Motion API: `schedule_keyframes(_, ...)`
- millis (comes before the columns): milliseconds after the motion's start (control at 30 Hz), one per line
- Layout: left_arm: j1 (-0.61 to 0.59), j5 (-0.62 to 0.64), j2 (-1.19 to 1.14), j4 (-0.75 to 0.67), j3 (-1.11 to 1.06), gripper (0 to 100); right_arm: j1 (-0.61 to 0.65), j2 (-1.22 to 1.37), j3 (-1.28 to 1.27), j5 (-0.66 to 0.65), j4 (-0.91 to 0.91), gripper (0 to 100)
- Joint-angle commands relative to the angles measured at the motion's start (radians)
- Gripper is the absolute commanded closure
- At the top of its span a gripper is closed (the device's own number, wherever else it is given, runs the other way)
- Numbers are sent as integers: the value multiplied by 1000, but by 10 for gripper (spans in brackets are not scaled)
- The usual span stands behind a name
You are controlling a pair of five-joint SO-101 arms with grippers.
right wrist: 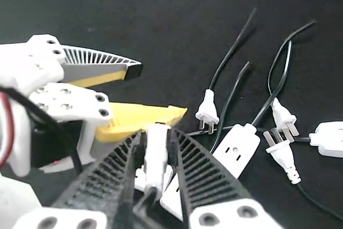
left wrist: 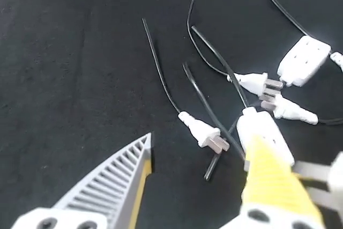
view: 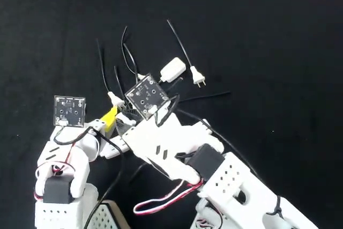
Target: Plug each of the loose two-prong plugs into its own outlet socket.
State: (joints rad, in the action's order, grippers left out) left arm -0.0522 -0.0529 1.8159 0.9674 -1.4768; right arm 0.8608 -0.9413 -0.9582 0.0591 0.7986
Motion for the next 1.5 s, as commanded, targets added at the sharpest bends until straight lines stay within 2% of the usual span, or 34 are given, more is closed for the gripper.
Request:
schedule_keyframes(0, -25, 17, 9, -41, 42, 721, 38, 15, 25, -26, 25, 987)
schedule_keyframes(167, -33, 11, 9, -35, 39, 721, 28, 27, 47, -28, 29, 987)
schedule_keyframes(233, -35, 3, 9, 17, 50, 721, -2, 70, 87, -26, 54, 987)
schedule_keyframes(400, -54, -213, 9, 252, 137, 724, -66, 335, 271, 51, 189, 987)
schedule_keyframes(500, -171, -241, 9, 302, 166, 725, -63, 478, 329, 55, 201, 987)
schedule_keyframes(700, -504, -245, 9, 308, 143, 725, -35, 578, 292, 94, 106, 987)
schedule_keyframes(800, -595, -292, 9, 307, 93, 725, 5, 593, 245, 115, 35, 987)
schedule_keyframes(1167, -618, -319, 9, 262, -56, 725, 17, 651, 186, 173, -61, 987)
schedule_keyframes(1467, -619, -319, 9, 258, -68, 725, 15, 800, 240, 175, -55, 987)
